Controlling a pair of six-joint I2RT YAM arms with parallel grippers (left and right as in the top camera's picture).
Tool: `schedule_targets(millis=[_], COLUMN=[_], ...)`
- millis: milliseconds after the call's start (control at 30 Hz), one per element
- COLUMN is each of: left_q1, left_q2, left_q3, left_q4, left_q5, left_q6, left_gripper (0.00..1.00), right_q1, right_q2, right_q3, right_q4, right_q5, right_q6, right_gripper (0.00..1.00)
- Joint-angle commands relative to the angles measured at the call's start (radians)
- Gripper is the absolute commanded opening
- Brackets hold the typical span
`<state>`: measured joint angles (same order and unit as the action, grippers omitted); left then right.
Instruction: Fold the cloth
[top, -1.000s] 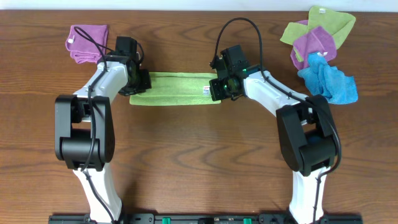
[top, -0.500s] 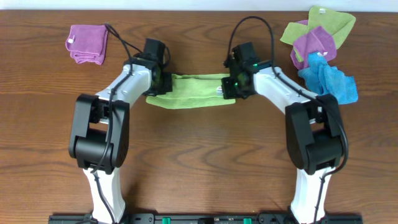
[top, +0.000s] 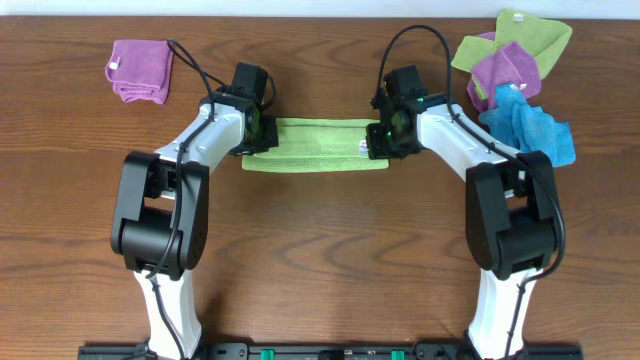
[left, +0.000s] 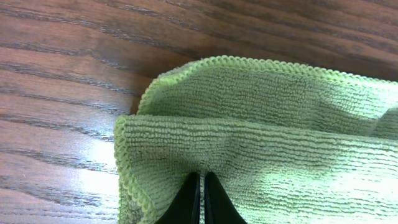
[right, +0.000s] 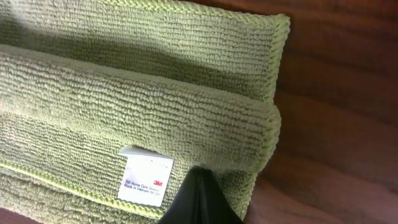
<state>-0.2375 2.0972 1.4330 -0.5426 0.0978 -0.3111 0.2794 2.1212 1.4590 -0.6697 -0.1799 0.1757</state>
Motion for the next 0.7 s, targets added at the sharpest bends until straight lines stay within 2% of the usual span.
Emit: schedule_targets(millis=[0, 167, 300, 333, 367, 400, 467, 567, 667], left_q1=[0.003, 0.002, 0.002, 0.002, 0.002, 0.002, 0.002, 0.002, 0.002], left_q2=[0.024, 0.024, 0.024, 0.024, 0.024, 0.024, 0.024, 0.024, 0.024], left_q3=[-0.007, -0.007, -0.007, -0.007, -0.007, -0.007, -0.007, -0.007, -0.007], left_q4=[-0.014, -0.013, -0.014, -0.014, -0.014, -0.014, -0.014, -0.014, -0.013], left_q5=[-0.030, -0.031, -0.031, -0.031, -0.031, -0.031, -0.031, -0.031, -0.031], left_q6=[-0.011, -0.011, -0.011, -0.011, -0.011, -0.011, -0.011, -0.011, -0.011], left_gripper=[0.06, 0.06, 0.06, 0.06, 0.06, 0.06, 0.06, 0.06, 0.06], right_q1=[-0.020, -0.018, -0.021, -0.025, -0.031, -0.037, -0.067, -0.148, -0.204], right_q2=[0.005, -0.058, -0.178, -0.211, -0.235, -0.251, -0.268, -0.262, -0.250], right_q3=[-0.017, -0.016, -0.016, -0.016, -0.016, -0.016, -0.016, -0.058, -0.138], right_q4=[-0.031, -0.035, -0.046, -0.051, -0.058, -0.064, -0.082, -0.048, 0.056], right_q5=[0.056, 0.014, 0.019, 0.018, 0.018, 0.014, -0.049, -0.263, -0.468], right_q6=[0.010, 0.010, 0.010, 0.010, 0.009, 0.007, -0.029, -0.062, -0.087], right_gripper=[0.01, 0.01, 0.01, 0.07, 0.27, 0.41, 0.64, 0.81, 0.87])
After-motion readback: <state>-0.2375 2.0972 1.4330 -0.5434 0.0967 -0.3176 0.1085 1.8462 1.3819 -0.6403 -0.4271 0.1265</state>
